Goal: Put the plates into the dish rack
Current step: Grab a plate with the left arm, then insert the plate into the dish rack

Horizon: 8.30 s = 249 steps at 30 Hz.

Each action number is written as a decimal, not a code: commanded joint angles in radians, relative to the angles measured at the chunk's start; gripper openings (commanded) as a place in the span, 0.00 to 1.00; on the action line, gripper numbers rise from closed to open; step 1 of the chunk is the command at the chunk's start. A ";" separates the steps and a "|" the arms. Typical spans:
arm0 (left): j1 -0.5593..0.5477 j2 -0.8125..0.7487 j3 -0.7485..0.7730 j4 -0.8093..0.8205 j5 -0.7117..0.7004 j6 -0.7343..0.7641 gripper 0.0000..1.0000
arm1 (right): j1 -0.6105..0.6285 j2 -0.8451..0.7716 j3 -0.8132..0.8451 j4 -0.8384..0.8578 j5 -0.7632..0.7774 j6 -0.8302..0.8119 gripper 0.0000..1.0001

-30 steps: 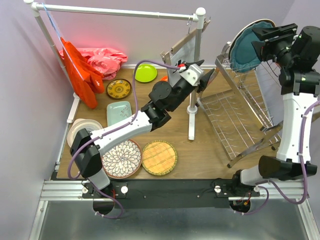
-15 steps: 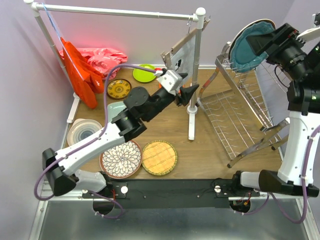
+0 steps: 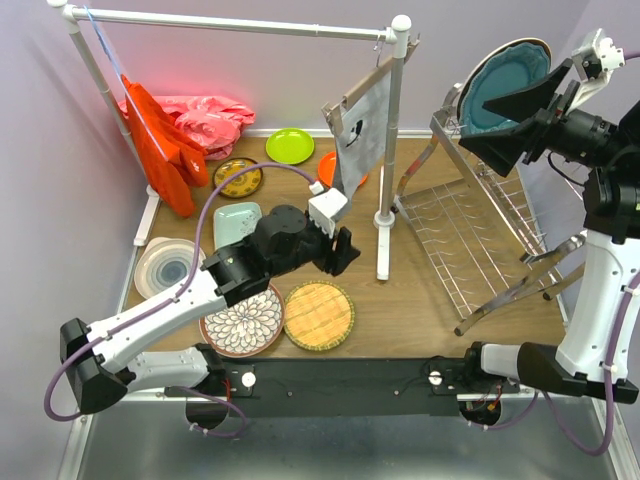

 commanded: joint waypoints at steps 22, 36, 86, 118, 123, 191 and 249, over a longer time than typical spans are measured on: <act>0.191 0.428 0.009 -0.241 0.362 0.598 0.63 | 0.000 0.035 -0.070 0.000 -0.277 0.079 1.00; 0.244 0.653 0.056 -0.445 0.540 0.904 0.62 | -0.002 -0.014 -0.153 0.001 -0.243 0.059 1.00; 0.234 0.395 0.213 -0.302 0.529 0.548 0.00 | 0.000 -0.028 -0.245 -0.005 -0.219 0.122 1.00; 0.282 0.058 0.431 0.180 0.394 -0.046 0.00 | 0.106 0.052 -0.146 -0.080 -0.130 -0.065 0.95; 0.282 0.087 0.501 0.218 0.304 -0.044 0.00 | 0.106 0.087 0.127 -0.039 0.132 -0.094 0.96; 0.024 1.137 1.388 0.670 0.090 0.384 0.00 | -0.065 -0.210 -0.379 0.310 1.506 0.455 1.00; 0.014 1.060 1.370 0.667 0.112 0.318 0.48 | -0.091 -0.233 -0.394 0.291 1.299 0.383 1.00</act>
